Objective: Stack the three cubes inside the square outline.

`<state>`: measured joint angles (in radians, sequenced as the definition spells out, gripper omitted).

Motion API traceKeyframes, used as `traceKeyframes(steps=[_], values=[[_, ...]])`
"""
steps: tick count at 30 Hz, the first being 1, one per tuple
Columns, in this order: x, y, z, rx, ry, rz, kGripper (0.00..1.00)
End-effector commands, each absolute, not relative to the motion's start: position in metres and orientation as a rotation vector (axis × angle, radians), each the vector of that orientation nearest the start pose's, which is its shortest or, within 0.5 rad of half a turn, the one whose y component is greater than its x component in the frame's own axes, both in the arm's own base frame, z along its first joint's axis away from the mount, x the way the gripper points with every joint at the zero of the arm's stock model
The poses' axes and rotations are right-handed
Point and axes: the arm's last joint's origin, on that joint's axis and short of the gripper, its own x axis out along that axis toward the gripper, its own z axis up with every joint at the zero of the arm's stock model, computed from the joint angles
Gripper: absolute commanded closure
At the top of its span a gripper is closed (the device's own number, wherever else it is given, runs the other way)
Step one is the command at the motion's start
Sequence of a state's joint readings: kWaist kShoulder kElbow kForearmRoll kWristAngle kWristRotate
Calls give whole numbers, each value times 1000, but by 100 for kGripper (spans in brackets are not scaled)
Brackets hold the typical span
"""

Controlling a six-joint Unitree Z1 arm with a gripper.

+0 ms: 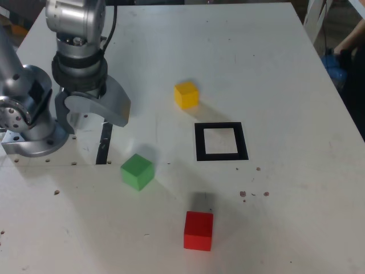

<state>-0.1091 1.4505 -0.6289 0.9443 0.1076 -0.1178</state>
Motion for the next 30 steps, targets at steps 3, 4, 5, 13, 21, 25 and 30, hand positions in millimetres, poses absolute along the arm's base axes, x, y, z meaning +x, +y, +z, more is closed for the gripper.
traceKeyframes(steps=[3,4,5,13,21,25,30], values=[[122,-8,215,107,1735,101,1],[121,-8,215,107,1734,102,1],[121,-8,215,107,1734,105,1],[119,-7,219,100,1735,138,1],[141,-37,266,206,1670,14,1],[174,-76,292,287,1635,-75,1],[215,-138,319,366,1626,-151,2]])
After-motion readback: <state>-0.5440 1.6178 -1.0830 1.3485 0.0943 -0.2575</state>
